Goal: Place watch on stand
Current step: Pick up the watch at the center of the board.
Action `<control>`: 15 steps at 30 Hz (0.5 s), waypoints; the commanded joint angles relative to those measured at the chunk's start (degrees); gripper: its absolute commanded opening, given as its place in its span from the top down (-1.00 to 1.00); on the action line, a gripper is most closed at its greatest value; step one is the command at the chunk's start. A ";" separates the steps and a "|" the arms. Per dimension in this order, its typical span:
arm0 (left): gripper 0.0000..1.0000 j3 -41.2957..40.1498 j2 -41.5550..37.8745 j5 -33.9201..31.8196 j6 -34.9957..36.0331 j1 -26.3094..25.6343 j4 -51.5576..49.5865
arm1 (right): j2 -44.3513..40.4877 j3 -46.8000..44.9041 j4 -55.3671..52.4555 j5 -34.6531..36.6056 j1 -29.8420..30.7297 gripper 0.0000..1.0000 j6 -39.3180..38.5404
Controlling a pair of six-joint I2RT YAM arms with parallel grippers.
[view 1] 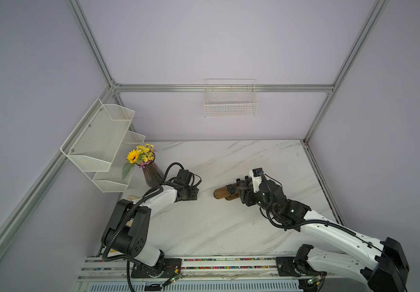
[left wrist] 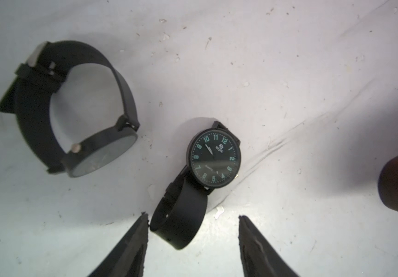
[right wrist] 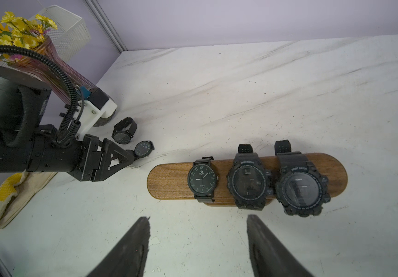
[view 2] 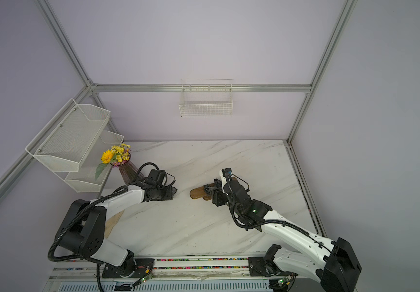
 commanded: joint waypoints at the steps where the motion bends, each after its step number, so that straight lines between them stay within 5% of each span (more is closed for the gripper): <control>1: -0.16 4.19 1.95 -4.14 2.39 -0.51 -0.97 | 0.18 0.76 0.68 -0.36 -0.08 -0.34 0.92; 9: -0.06 5.59 3.86 -4.27 4.21 -2.97 -1.26 | 0.55 0.92 0.56 -0.20 -0.13 -0.34 0.78; 15: 0.43 5.68 3.97 -5.24 4.39 -4.02 -0.98 | 0.98 1.44 0.86 -0.41 -0.08 -0.34 0.74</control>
